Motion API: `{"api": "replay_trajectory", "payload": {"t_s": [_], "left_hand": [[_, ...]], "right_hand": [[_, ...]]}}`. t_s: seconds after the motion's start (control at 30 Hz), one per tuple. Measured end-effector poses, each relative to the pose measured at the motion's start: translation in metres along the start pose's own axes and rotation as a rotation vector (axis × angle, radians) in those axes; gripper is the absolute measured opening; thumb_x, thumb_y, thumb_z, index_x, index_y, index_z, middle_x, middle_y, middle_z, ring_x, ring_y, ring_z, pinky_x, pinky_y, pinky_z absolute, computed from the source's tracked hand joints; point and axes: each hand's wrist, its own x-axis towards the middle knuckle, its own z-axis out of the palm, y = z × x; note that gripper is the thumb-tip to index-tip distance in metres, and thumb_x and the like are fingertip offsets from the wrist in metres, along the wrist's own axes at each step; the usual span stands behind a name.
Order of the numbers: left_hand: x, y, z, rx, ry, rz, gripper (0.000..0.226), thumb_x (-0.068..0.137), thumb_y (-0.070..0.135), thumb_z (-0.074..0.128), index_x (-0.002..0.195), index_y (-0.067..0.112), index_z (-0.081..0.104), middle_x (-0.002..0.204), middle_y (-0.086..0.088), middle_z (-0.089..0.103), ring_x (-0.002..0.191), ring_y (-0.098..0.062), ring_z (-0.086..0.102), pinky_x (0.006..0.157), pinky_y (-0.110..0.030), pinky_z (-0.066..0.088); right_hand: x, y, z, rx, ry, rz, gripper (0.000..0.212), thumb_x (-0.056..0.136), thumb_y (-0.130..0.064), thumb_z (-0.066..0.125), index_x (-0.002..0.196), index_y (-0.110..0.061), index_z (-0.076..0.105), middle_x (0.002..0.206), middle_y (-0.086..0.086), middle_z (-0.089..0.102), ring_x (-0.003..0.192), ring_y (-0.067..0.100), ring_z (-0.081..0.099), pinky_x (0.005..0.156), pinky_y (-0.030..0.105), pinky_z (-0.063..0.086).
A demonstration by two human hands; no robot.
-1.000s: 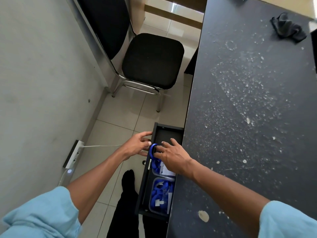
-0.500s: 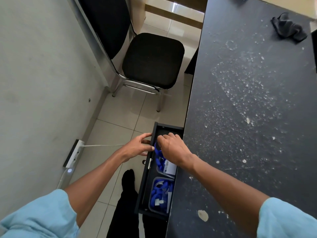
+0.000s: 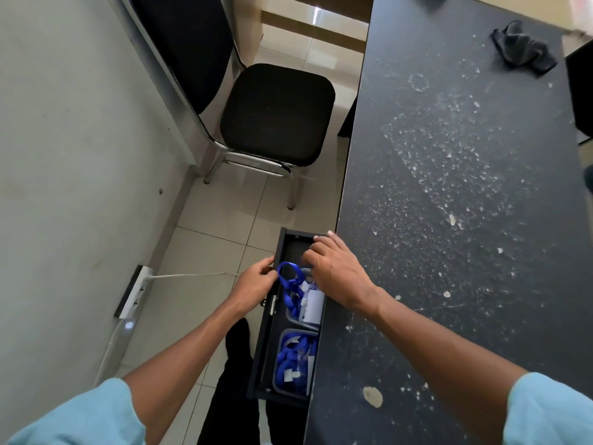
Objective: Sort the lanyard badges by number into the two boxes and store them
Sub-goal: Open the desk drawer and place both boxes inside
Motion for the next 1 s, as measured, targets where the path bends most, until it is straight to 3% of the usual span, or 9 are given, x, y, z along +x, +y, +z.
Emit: {"api": "replay_trajectory", "payload": {"t_s": [0.1,0.23,0.33,0.47,0.6,0.7,0.8,0.9,1.0], "left_hand": [[-0.005,0.005,-0.001,-0.036,-0.024,-0.001,0.055,0.098,0.014,0.052,0.15,0.024,0.037,0.11,0.006,0.063,0.1,-0.019,0.066,0.085,-0.043,0.056],[-0.01,0.021,0.003,-0.077,-0.061,0.042,0.052,0.1,0.01,0.051,0.149,0.022,0.04,0.12,0.004,0.061,0.095,-0.001,0.062,0.074,-0.024,0.053],[-0.011,0.035,0.012,-0.145,-0.089,0.049,0.045,0.102,0.011,0.045,0.146,0.021,0.044,0.116,-0.002,0.067,0.096,-0.011,0.07,0.08,-0.032,0.059],[-0.007,0.044,0.022,-0.09,-0.112,0.0,0.035,0.102,0.019,0.044,0.137,0.014,0.052,0.111,-0.007,0.069,0.099,-0.02,0.071,0.089,-0.046,0.058],[-0.017,0.046,0.035,-0.221,-0.161,-0.049,0.039,0.106,0.026,0.035,0.114,0.001,0.064,0.104,-0.017,0.073,0.094,-0.026,0.072,0.087,-0.042,0.059],[-0.022,0.05,0.051,-0.424,-0.17,-0.121,0.052,0.107,0.035,0.031,0.117,-0.005,0.062,0.112,-0.023,0.067,0.099,-0.031,0.068,0.082,-0.036,0.059],[-0.03,0.051,0.063,-0.445,-0.18,-0.117,0.053,0.106,0.046,0.031,0.121,0.006,0.062,0.113,-0.02,0.069,0.106,-0.033,0.068,0.088,-0.042,0.059],[-0.046,0.034,0.074,-0.33,-0.079,-0.035,0.043,0.106,0.042,0.034,0.12,0.014,0.063,0.112,-0.01,0.07,0.098,-0.024,0.066,0.083,-0.035,0.055],[-0.078,0.0,0.09,-0.299,-0.039,-0.148,0.048,0.098,0.059,0.042,0.115,0.02,0.064,0.114,-0.002,0.068,0.1,-0.015,0.065,0.085,-0.034,0.055]], "right_hand": [[-0.01,0.004,-0.007,-0.033,0.027,0.042,0.033,0.089,-0.022,0.04,0.11,-0.014,0.064,0.125,0.012,0.059,0.133,0.033,0.044,0.118,0.051,0.026],[-0.021,0.012,-0.014,0.097,0.084,0.146,0.042,0.083,-0.003,0.048,0.122,-0.01,0.06,0.141,0.018,0.05,0.138,0.034,0.039,0.114,0.05,0.033],[-0.031,0.02,-0.017,0.138,0.091,0.165,0.046,0.085,-0.008,0.04,0.128,-0.008,0.056,0.145,0.019,0.046,0.138,0.036,0.039,0.114,0.047,0.034],[-0.043,0.032,-0.018,0.154,0.097,0.215,0.055,0.083,0.002,0.049,0.137,-0.007,0.052,0.147,0.018,0.046,0.14,0.035,0.037,0.115,0.047,0.034],[-0.047,0.034,-0.018,-0.005,-0.058,0.051,0.065,0.089,-0.009,0.051,0.149,-0.03,0.034,0.16,0.005,0.027,0.145,0.041,0.022,0.115,0.061,0.025],[-0.042,0.026,-0.017,-0.061,-0.133,-0.077,0.054,0.095,-0.022,0.044,0.148,-0.026,0.038,0.16,0.006,0.027,0.15,0.035,0.011,0.118,0.062,0.011],[-0.034,0.023,-0.018,-0.093,-0.244,-0.036,0.045,0.099,-0.035,0.028,0.131,-0.02,0.057,0.158,0.007,0.033,0.152,0.028,0.002,0.12,0.059,-0.001],[-0.032,0.022,-0.02,-0.135,-0.293,-0.035,0.062,0.094,-0.044,0.012,0.116,-0.02,0.065,0.146,0.008,0.046,0.151,0.029,0.007,0.118,0.062,0.001],[-0.027,0.019,-0.026,-0.178,-0.347,-0.037,0.055,0.096,-0.043,0.019,0.115,-0.02,0.065,0.138,0.01,0.05,0.149,0.031,0.013,0.116,0.065,0.002]]}}
